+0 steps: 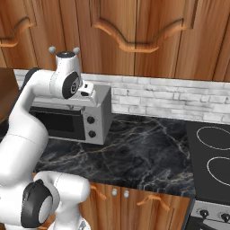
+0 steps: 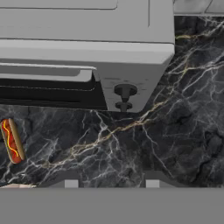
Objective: Store the hot dog in the freezer for long-term storage. Close the freezer door after placing the cooked food.
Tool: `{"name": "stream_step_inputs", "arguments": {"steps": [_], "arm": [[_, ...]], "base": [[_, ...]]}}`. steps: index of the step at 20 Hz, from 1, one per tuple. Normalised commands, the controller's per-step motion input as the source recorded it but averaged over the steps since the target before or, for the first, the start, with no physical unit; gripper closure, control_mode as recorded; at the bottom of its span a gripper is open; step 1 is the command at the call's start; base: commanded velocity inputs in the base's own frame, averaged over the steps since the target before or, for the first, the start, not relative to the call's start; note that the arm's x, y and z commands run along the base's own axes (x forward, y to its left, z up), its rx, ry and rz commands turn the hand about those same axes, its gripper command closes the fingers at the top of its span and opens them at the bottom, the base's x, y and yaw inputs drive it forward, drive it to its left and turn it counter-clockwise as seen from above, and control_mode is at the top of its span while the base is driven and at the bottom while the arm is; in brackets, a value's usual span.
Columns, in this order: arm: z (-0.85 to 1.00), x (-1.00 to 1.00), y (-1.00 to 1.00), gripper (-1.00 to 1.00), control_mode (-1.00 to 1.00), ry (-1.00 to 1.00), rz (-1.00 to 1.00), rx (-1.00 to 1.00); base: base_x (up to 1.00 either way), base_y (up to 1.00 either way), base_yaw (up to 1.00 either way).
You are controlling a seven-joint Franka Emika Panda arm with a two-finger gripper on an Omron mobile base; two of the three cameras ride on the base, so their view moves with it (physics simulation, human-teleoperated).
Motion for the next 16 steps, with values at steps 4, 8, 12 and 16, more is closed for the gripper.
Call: {"name": "stream_step_inputs", "arguments": {"steps": [4,8,12,16], "arm": [[0.0,-0.04,0.06,-1.0,-1.0,0.0,0.0,0.0],[-0.03,-0.13,0.23,-1.0,-1.0,0.03,0.0,0.0],[-0.08,0.0,0.59,-1.0,-1.0,0.05,0.0,0.0],[-0.3,-0.12,0.68,-1.0,-1.0,0.08,0.0,-0.09]], "base": [[0.0,0.0,0.0],[0.0,0.0,0.0],[0.0,0.0,0.0],[0.0,0.0,0.0]]}}
